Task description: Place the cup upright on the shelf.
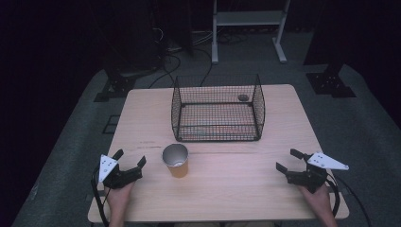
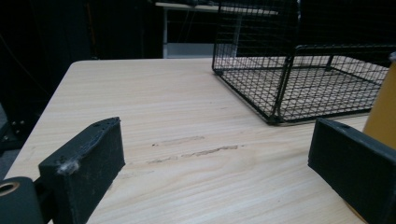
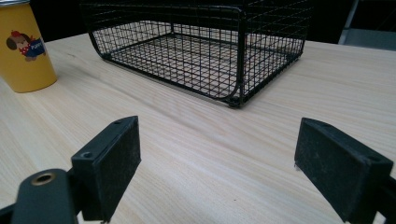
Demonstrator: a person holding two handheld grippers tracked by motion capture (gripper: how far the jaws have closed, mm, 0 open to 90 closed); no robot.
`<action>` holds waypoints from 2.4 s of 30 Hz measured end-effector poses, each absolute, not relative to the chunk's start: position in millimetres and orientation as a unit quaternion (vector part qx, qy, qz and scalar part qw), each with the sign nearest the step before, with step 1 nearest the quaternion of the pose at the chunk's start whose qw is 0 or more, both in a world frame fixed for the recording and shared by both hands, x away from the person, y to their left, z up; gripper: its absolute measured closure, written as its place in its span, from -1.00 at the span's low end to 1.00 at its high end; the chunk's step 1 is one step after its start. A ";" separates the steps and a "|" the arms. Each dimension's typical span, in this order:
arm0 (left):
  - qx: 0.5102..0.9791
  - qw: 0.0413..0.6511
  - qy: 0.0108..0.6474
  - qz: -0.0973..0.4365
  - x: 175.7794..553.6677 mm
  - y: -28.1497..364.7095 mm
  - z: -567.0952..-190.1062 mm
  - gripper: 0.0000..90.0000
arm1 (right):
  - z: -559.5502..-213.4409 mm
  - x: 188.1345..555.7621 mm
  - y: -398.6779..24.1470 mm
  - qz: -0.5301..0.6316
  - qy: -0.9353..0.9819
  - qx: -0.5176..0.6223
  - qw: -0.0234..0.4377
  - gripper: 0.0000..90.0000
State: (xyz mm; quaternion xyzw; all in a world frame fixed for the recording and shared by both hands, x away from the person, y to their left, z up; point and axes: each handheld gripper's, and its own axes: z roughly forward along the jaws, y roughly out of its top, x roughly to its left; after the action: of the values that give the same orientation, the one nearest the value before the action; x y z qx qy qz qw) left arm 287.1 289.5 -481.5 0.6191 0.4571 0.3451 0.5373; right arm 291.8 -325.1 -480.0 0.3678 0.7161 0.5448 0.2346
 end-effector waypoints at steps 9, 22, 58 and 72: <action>0.633 0.539 0.435 0.345 283.5 280.0 -478.1 -0.95 | -479.9 291.9 -324.3 0.542 0.717 0.369 0.236 -0.70; 0.659 0.549 0.397 0.327 268.8 258.5 -477.2 -0.95 | -479.9 291.8 -323.9 0.541 0.718 0.369 0.237 -0.70; 0.714 0.567 0.313 0.265 260.3 207.3 -480.6 -0.99 | -479.9 291.8 -323.4 0.539 0.720 0.367 0.239 -0.70; 0.715 0.569 0.311 0.262 268.7 195.3 -479.1 -0.99 | -479.8 291.8 -322.7 0.537 0.722 0.364 0.240 -0.70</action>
State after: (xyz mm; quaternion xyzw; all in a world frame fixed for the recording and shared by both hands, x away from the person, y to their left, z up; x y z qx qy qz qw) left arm 268.7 195.3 -479.1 0.7150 0.3112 0.2619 0.5686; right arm 291.8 -322.7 -479.8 0.3643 0.7223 0.5369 0.2395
